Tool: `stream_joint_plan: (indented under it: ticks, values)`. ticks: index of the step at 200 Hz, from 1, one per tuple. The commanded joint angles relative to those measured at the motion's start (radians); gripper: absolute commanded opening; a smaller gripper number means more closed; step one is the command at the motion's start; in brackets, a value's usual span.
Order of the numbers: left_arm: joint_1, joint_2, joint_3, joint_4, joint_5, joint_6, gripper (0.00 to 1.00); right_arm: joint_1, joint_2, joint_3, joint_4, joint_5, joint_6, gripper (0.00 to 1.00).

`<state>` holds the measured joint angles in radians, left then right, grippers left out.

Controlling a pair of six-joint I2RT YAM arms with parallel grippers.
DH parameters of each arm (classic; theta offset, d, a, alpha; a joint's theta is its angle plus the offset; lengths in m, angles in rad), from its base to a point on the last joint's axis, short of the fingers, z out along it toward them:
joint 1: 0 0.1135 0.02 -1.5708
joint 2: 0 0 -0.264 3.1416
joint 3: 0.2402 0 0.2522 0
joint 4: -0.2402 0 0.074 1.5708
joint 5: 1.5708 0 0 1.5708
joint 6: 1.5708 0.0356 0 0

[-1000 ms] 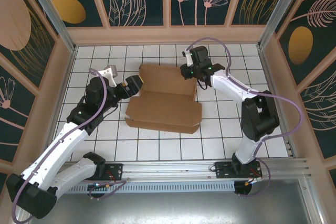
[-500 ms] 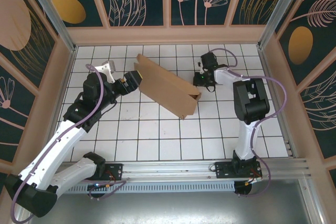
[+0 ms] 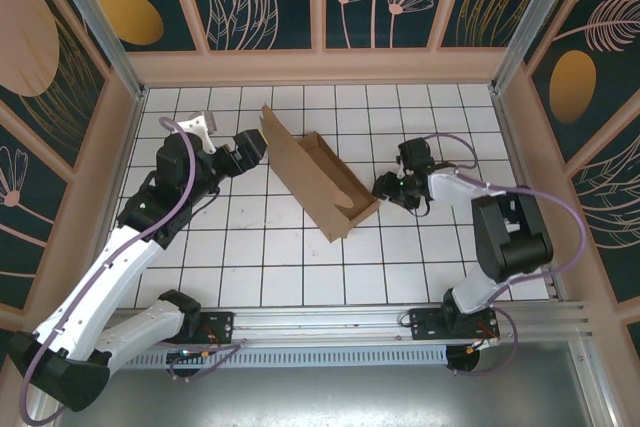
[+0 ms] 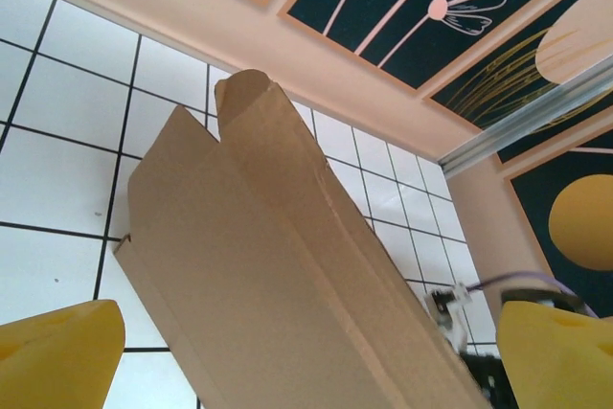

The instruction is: Fold the paper box

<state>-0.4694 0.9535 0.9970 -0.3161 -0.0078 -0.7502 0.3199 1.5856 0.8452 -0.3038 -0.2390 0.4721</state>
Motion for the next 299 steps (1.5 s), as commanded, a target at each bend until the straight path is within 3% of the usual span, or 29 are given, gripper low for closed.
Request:
stream_joint_plan:
  ticks: [1,27,46,78,109,160,200,227,256,271,287,299]
  values:
    - [0.005,0.004,0.043,-0.026,-0.036,0.035,0.99,0.012,-0.105,-0.035,-0.005,0.026,0.044,0.61]
    - [0.006,0.014,0.070,-0.047,-0.058,0.052,0.99,0.015,-0.190,0.011,-0.031,0.124,-0.094,0.63]
    - [0.006,0.026,0.083,-0.069,-0.071,0.065,0.99,0.018,-0.164,0.070,-0.020,0.090,-0.198,0.67]
    - [0.006,0.028,0.084,-0.082,-0.070,0.069,0.99,0.079,0.021,0.235,-0.034,-0.021,-0.339,0.70]
    - [0.006,0.026,0.080,-0.095,-0.068,0.068,0.99,0.164,0.243,0.412,-0.066,0.049,-0.362,0.67]
    - [0.006,-0.014,0.054,-0.124,-0.093,0.057,0.99,0.195,0.441,0.560,-0.109,0.274,-0.210,0.56]
    - [0.006,-0.026,0.047,-0.138,-0.109,0.063,0.98,0.139,0.386,0.470,-0.060,0.309,0.026,0.35]
    - [0.006,-0.021,0.034,-0.125,-0.100,0.049,0.98,0.116,0.305,0.356,-0.015,0.291,0.206,0.28]
    - [0.006,-0.019,0.017,-0.097,-0.096,0.036,0.98,0.130,0.184,0.211,0.034,0.259,0.420,0.28]
    - [0.006,-0.016,0.014,-0.087,-0.099,0.034,0.98,0.156,0.108,0.129,0.075,0.180,0.537,0.29]
    - [0.006,-0.013,0.017,-0.076,-0.104,0.033,0.98,0.187,0.047,0.062,0.175,0.057,0.575,0.34]
    - [0.006,-0.012,0.023,-0.073,-0.109,0.037,0.98,0.217,0.015,0.062,0.168,0.011,0.529,0.44]
